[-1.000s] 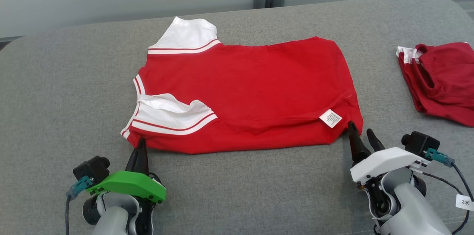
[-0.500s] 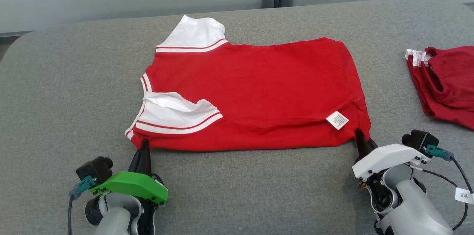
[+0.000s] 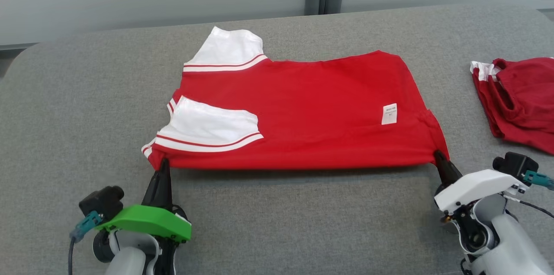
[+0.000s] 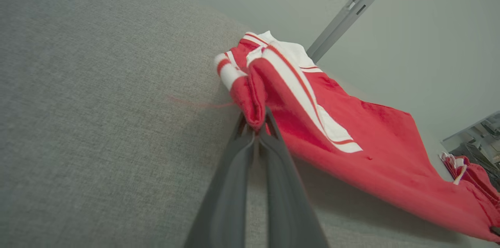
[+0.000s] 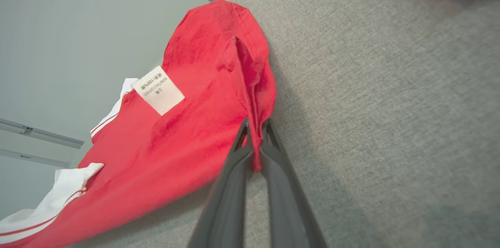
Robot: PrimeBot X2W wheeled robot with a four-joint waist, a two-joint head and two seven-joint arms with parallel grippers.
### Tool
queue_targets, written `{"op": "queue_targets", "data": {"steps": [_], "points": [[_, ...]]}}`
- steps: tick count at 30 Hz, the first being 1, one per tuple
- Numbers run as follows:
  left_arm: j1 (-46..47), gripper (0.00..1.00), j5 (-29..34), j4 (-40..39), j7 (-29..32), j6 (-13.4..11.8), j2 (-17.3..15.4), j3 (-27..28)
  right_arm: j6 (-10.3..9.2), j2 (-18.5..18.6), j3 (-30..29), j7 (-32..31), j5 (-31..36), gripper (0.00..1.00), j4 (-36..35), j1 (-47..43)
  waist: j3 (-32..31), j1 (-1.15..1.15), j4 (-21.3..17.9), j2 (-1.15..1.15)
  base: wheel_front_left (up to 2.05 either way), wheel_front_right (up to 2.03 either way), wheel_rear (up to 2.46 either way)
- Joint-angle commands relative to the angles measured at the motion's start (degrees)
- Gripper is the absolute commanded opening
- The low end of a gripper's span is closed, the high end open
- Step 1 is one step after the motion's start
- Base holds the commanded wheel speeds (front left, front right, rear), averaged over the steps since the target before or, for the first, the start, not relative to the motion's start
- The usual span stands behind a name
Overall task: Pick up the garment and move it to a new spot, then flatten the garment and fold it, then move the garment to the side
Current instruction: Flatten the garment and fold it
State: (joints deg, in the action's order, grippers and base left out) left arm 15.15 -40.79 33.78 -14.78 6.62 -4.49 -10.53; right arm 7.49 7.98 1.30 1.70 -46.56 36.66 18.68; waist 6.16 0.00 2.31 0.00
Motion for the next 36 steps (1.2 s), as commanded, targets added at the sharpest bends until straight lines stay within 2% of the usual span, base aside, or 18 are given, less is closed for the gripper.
{"op": "queue_targets", "data": {"steps": [1, 6, 11, 22, 23, 24, 25, 26, 36], "points": [[-2.2, 0.00, -0.3, -1.9, -0.4, -0.3, -0.6, 0.3, 0.00, 1.5, -0.2, -1.5, -0.9, 0.00, -2.0, -2.4, 0.0, 0.00, 0.1, 0.00, 0.00, 0.00, 0.00], [-8.3, 0.00, -0.9, -7.4, 0.9, -1.7, -0.5, -0.4, 0.00, 2.7, -2.1, -4.0, -1.2, 0.00, -8.1, -7.9, 0.2, 0.00, 0.3, 0.00, 0.00, 0.00, 0.00], [-13.7, 0.00, -1.0, -10.7, 2.0, -3.6, -0.3, -0.9, 0.00, 0.8, -4.9, -4.3, -0.2, 0.00, -12.6, -13.1, 0.3, 0.00, 0.6, 0.00, 0.00, 0.00, 0.00], [-15.5, 0.00, -2.2, -8.7, 3.8, -5.3, 0.1, -1.4, 0.00, -2.6, -7.4, -2.9, 3.1, 0.00, -14.7, -16.3, 0.3, 0.00, -0.3, 0.00, 0.00, 0.00, 0.00], [-15.3, 0.03, -2.3, -8.6, 3.8, -5.3, 0.2, -1.4, 0.00, -2.8, -7.6, -2.6, 3.3, 0.03, -14.7, -16.3, 0.3, 0.00, -0.3, 0.00, 0.00, 0.00, 0.00], [-15.1, 0.28, -2.4, -8.5, 3.8, -5.5, 0.2, -1.4, 0.00, -3.1, -7.7, -2.4, 3.4, 0.25, -14.8, -16.3, 0.4, 0.00, -0.4, 0.00, 0.00, 0.00, 0.00], [-14.9, 0.55, -2.3, -8.5, 3.7, -5.6, 0.2, -1.4, 0.00, -3.2, -7.8, -2.1, 3.5, 0.64, -15.0, -16.4, 0.4, 0.00, -0.4, 0.00, 0.00, 0.00, 0.00], [-14.8, 1.00, -1.9, -8.5, 3.5, -5.7, 0.0, -1.5, 0.00, -3.3, -8.1, -1.6, 3.6, 1.00, -15.2, -16.6, 0.4, 0.00, -0.5, 0.00, 0.00, 0.00, 0.00], [-14.8, 1.00, 1.1, -11.6, 2.7, -8.8, -3.6, -1.0, 0.01, -3.9, -11.2, -0.1, 7.1, 1.00, -18.5, -18.4, 0.2, 0.00, -1.1, 0.00, 0.00, 0.00, 0.00]]}}
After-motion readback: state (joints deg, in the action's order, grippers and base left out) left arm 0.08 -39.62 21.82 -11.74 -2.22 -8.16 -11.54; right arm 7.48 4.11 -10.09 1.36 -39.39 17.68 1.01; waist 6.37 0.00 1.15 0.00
